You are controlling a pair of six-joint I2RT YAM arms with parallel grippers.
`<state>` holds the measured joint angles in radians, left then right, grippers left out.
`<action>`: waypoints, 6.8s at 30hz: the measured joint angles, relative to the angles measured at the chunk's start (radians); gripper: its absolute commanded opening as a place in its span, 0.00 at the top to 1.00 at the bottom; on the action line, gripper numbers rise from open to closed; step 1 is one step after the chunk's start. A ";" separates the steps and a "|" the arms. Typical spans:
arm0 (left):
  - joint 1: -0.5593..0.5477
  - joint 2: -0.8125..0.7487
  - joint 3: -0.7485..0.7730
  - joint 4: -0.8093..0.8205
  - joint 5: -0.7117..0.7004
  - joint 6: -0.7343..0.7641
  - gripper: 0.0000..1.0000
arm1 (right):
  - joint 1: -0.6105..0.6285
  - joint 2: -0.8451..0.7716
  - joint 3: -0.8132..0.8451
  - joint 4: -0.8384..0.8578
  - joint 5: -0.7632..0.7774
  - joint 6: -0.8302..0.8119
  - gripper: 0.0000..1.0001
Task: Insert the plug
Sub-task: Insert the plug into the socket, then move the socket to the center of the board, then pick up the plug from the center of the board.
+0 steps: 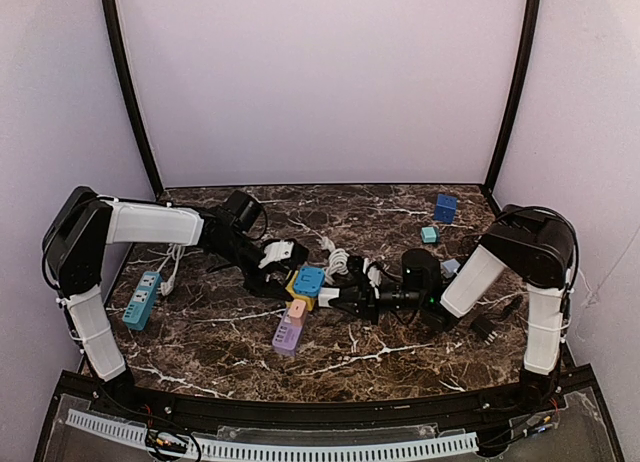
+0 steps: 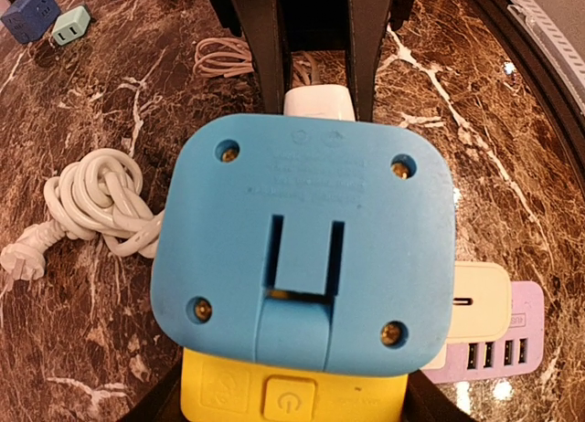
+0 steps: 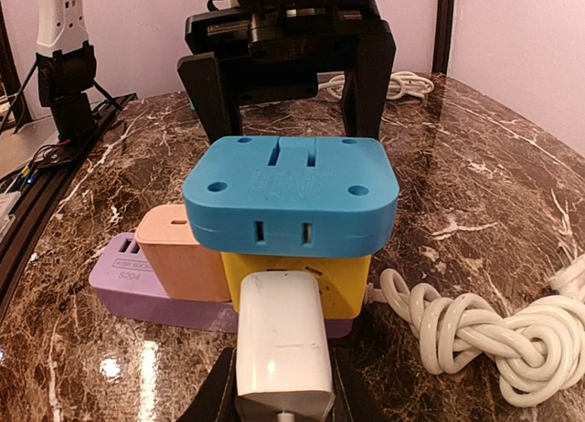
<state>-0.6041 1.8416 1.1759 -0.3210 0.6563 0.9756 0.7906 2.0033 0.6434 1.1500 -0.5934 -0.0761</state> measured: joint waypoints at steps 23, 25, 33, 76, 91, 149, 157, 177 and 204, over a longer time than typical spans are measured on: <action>-0.012 -0.018 0.018 -0.008 -0.136 -0.104 0.99 | -0.019 0.049 0.182 -0.190 -0.052 -0.150 1.00; -0.012 -0.018 0.023 -0.012 -0.148 -0.122 0.99 | -0.019 0.052 0.204 -0.219 -0.051 -0.154 1.00; -0.012 -0.017 0.032 -0.019 -0.175 -0.161 0.99 | -0.019 0.065 0.226 -0.226 -0.051 -0.151 0.95; -0.055 -0.209 -0.070 -0.188 -0.618 -0.736 0.01 | 0.220 -0.342 0.288 -0.919 0.761 0.217 0.02; 0.203 -0.639 -0.420 0.029 -0.511 -1.088 0.01 | 0.336 0.068 0.758 -1.456 0.880 0.441 0.17; 0.150 -0.826 -0.779 0.425 -0.242 -1.125 0.23 | 0.352 -0.295 0.245 -1.155 0.336 0.117 0.69; 0.150 -0.826 -0.779 0.443 -0.256 -1.125 0.23 | 0.277 -0.093 0.437 -1.208 0.370 0.153 0.69; 0.150 -0.842 -0.780 0.493 -0.327 -1.146 0.21 | -0.145 -0.241 0.583 -1.287 0.644 0.137 0.01; 0.203 -1.058 -0.988 0.587 -0.480 -1.273 0.19 | -0.358 -0.332 0.524 -1.860 0.917 1.275 0.17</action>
<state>-0.4011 0.7837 0.1879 0.2661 0.1761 -0.2974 0.4324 1.6711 1.1671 -0.7097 0.3233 1.1992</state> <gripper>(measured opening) 0.807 0.827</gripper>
